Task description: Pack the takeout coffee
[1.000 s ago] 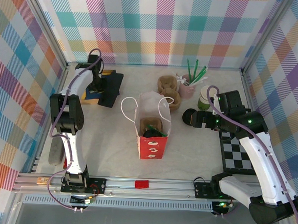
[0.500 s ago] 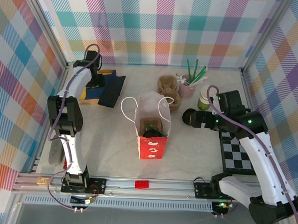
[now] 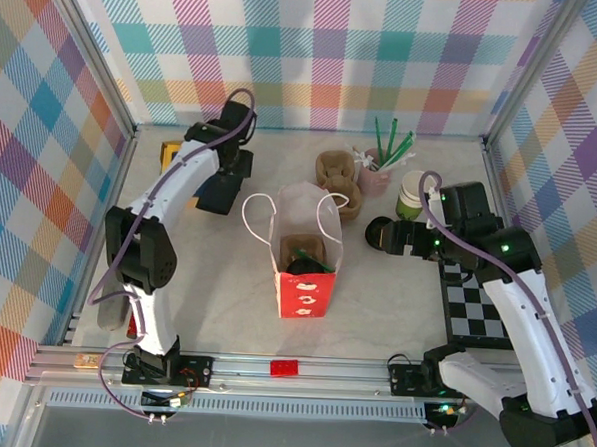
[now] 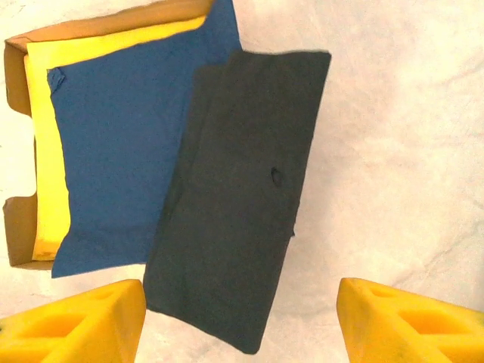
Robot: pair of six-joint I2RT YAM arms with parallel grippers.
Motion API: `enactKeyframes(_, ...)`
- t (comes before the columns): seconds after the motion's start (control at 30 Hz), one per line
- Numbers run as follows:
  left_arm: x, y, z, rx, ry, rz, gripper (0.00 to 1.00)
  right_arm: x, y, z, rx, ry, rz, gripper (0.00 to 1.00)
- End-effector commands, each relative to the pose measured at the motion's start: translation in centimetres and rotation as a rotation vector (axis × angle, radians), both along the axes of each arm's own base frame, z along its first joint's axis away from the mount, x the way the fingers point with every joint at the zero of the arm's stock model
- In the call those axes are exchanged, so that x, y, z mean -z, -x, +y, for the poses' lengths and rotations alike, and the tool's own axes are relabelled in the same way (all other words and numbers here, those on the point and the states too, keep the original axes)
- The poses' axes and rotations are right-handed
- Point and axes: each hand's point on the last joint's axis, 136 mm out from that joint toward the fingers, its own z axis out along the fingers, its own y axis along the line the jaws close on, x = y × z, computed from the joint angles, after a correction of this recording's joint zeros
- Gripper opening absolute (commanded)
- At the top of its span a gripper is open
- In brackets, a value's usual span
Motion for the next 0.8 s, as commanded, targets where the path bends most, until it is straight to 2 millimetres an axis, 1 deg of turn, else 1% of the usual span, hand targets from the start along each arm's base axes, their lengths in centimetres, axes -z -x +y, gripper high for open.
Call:
enactKeyframes(0.0,2.0,1.1,1.6,-0.019,-0.148,0.068,0.68,-0.5,0.2,0.1,-0.009,-0.017,-0.023,0.99)
enactKeyframes(0.3,6.2,1.4,0.4,0.006,-0.224,0.147,0.7,-0.3,0.2,0.0,-0.008,-0.013,-0.022,0.99)
enactKeyframes(0.6,9.1,1.2,-0.8,0.031,-0.249,0.197,0.71,0.0,0.2,-0.1,-0.004,-0.004,-0.019,0.99)
enactKeyframes(0.77,9.9,0.8,-0.7,0.04,-0.286,0.215,0.69,0.0,0.1,-0.1,-0.005,-0.003,-0.017,0.99)
